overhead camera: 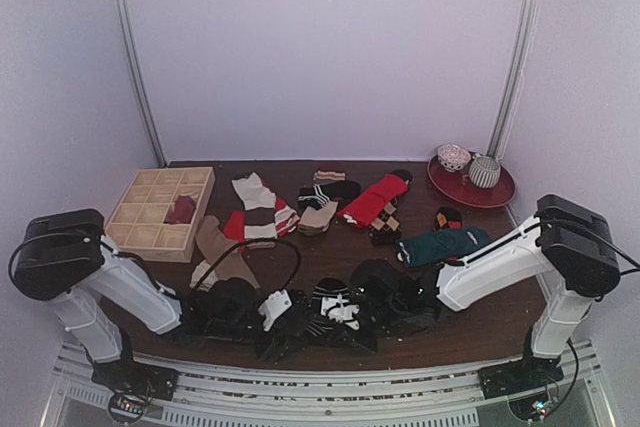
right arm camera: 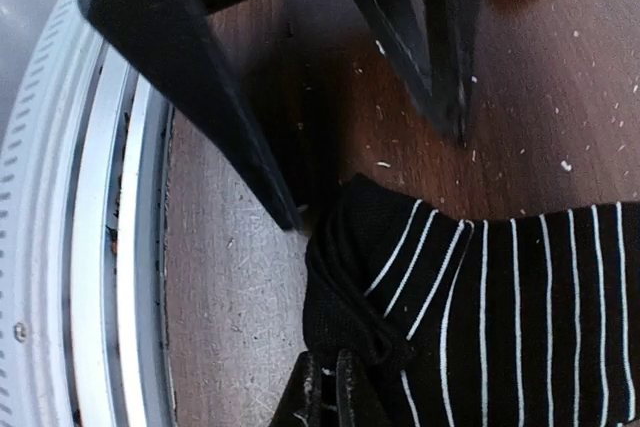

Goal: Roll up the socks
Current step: Roll a pair of socks at the center of the board.

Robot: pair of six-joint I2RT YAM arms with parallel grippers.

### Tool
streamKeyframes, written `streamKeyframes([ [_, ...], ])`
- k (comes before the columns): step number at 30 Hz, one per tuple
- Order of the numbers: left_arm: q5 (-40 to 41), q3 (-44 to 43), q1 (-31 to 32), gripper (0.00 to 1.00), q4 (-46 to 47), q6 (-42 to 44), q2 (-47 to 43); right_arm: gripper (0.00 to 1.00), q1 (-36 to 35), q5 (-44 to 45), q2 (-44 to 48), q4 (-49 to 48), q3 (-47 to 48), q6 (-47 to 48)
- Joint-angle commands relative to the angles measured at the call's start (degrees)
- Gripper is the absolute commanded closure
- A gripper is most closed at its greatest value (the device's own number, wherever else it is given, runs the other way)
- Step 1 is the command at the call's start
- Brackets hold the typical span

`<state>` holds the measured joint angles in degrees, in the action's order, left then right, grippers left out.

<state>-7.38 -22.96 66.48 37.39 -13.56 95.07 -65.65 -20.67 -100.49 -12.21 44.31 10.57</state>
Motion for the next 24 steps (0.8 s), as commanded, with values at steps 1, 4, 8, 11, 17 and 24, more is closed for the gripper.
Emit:
streamKeyframes([
  [1, 7.1, 4.6, 0.6, 0.35, -3.6, 4.4, -7.8, 1.00, 5.3, -14.0, -5.6, 16.7, 3.1, -9.9],
  [4, 9.5, 6.1, 2.1, 0.33, -2.0, 6.8, -12.2, 1.00, 7.8, -19.6, -9.1, 20.9, 6.5, -13.5],
  [8, 12.4, 4.1, 5.5, 0.34, -1.2, 11.9, -12.5, 1.00, 12.1, -30.2, -13.0, 19.6, 7.7, -21.7],
  [11, 12.4, 2.9, 6.7, 0.34, 1.4, 15.3, -10.8, 1.00, 13.8, -31.1, -14.5, 20.6, 8.2, -24.4],
  [17, 9.3, -1.1, 6.8, 0.39, 5.3, 20.3, -4.0, 1.00, 16.0, -33.5, -16.5, 21.5, 9.1, -28.0],
  [24, 5.1, -6.4, 6.8, 0.66, 4.6, 23.5, 3.0, 1.00, 17.0, -32.2, -18.2, 24.4, 10.8, -28.3],
])
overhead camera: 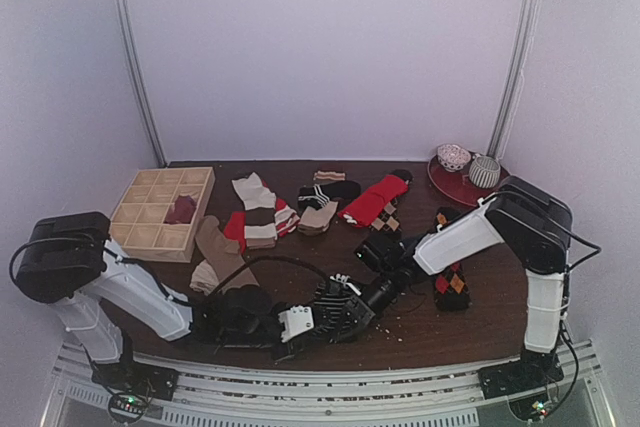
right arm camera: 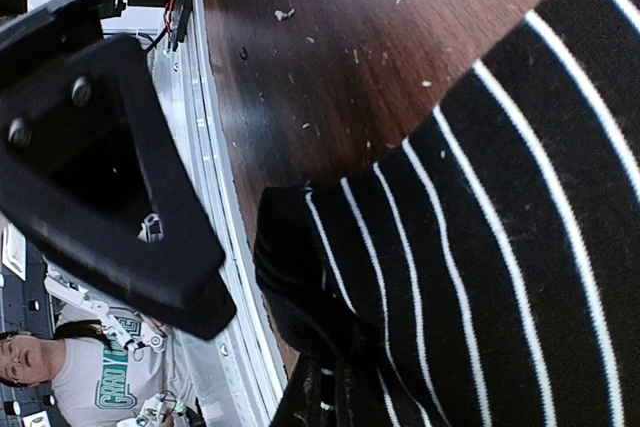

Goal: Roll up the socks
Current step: Roll a pair of socks at the center of the board.

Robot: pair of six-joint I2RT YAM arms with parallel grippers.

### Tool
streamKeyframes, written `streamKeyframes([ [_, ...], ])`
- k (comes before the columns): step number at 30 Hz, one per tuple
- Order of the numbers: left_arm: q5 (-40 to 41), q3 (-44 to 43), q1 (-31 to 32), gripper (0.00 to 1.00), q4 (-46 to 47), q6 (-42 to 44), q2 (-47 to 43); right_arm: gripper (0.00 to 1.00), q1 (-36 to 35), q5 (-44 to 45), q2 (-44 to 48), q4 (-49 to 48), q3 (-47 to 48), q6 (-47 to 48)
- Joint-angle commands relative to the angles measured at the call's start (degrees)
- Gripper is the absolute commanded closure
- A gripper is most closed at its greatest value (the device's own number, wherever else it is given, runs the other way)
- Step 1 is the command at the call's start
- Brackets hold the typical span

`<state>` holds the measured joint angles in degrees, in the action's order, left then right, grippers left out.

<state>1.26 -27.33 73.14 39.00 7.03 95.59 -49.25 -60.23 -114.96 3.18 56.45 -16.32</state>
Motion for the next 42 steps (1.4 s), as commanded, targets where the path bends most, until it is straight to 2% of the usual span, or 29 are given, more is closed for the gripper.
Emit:
streamKeyframes([
  [1, -4.5, -2.2, 0.2, 0.67, 3.7, 2.7, 3.2, 1.00, 0.6, 7.4, -3.9, 9.0, -1.1, -1.4],
  [6, -7.3, -3.2, 0.2, 0.75, 2.6, 1.5, 6.3, 1.00, 0.8, 7.2, -4.6, 8.7, -0.9, -1.7],
  [13, -5.5, -3.1, 0.2, 0.74, 1.7, -0.3, 8.4, 1.00, 1.1, 7.0, -4.7, 8.5, -0.8, -1.8],
  [21, -3.8, -6.6, 0.1, 0.90, -1.6, -1.4, 11.8, 1.00, 1.2, 6.7, -3.6, 6.8, -2.1, -2.7],
  [24, -2.7, -7.1, 0.2, 1.00, -3.1, -2.7, 12.0, 1.00, 1.2, 6.6, -2.9, 5.8, -2.8, -3.1],
  [29, -1.9, -7.3, 0.2, 1.00, -6.6, -5.4, 12.3, 1.00, 1.2, 6.3, -1.4, 2.6, -3.9, -3.6],
  [30, -1.6, -7.3, 0.2, 1.00, -7.7, -6.2, 12.3, 0.98, 1.2, 6.9, -0.6, 2.1, -4.2, -3.3],
  [31, -1.3, -7.3, 0.2, 1.00, -9.1, -7.5, 12.3, 0.91, 1.2, 8.1, 0.6, 1.5, -4.5, -2.6],
  [32, -1.3, -7.3, 0.1, 1.00, -10.2, -8.3, 12.3, 0.86, 1.3, 9.2, 2.3, 0.0, -5.1, -2.2],
  [34, -2.1, -6.5, 0.0, 1.00, -11.1, -11.4, 12.2, 0.83, 1.3, 12.0, 7.4, -5.0, -7.2, -1.6],
  [39, -8.7, -3.4, -1.0, 1.00, -11.2, -19.0, 13.0, 0.75, 0.9, 22.2, 23.0, -28.1, -18.7, -0.8],
  [42, -12.9, -1.8, -1.5, 1.00, -10.8, -22.7, 13.6, 0.70, -1.5, 28.9, 31.3, -41.0, -27.9, 6.1],
])
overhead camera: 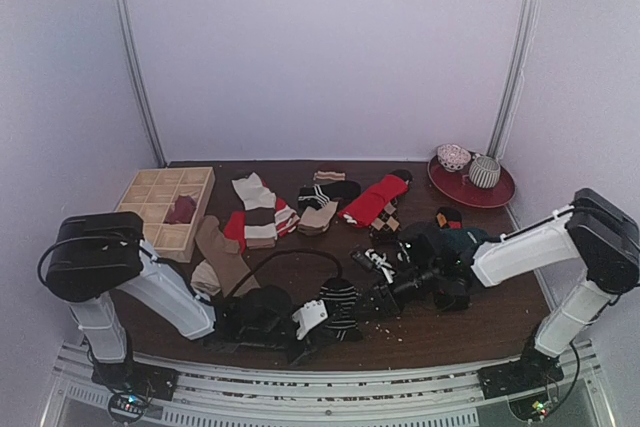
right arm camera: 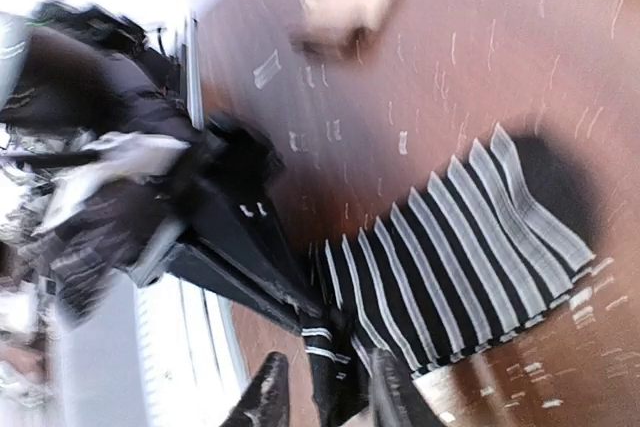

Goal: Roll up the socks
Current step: Roll a pair of socks at the center of the board.

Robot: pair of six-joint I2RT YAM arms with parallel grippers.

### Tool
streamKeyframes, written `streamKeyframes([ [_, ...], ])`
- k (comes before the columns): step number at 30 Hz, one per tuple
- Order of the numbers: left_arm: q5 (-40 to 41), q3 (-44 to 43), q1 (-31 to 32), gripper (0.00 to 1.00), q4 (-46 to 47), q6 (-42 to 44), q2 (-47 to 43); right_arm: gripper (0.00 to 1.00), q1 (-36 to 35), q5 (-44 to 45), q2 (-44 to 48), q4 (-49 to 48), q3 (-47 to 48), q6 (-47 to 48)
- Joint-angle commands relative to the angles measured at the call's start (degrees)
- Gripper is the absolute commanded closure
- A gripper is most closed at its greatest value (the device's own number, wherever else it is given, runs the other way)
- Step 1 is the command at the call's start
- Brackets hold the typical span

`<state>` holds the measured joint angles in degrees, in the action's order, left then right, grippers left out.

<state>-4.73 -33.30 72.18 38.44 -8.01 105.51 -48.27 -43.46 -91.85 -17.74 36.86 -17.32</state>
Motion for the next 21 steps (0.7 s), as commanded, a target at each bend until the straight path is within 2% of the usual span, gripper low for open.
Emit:
streamKeyframes([
  [1, -8.0, 4.6, -0.7, 1.00, -10.2, -8.7, 3.8, 0.68, -3.9, 14.2, 10.2, -22.3, -10.8, 10.9],
  [3, -10.1, 5.2, -0.7, 1.00, -10.0, -10.1, 4.2, 0.66, -7.3, 18.1, 12.7, -23.6, -13.7, 18.9],
  [6, -11.1, 5.7, -1.0, 1.00, -10.8, -11.4, 5.1, 0.64, -14.0, 24.8, 14.3, -18.3, -13.5, 30.0],
  [10, -12.5, 6.1, -1.7, 1.00, -11.1, -12.1, 6.4, 0.63, -20.2, 30.0, 11.4, -10.0, -9.2, 38.5],
  [14, -12.9, 6.1, -2.1, 1.00, -11.6, -12.0, 6.6, 0.63, -24.0, 33.8, 6.0, -3.4, -5.2, 42.0],
  [21, -13.7, 6.3, -2.6, 1.00, -11.7, -12.6, 6.6, 0.61, -25.0, 37.5, 3.9, -3.1, -6.6, 43.0],
])
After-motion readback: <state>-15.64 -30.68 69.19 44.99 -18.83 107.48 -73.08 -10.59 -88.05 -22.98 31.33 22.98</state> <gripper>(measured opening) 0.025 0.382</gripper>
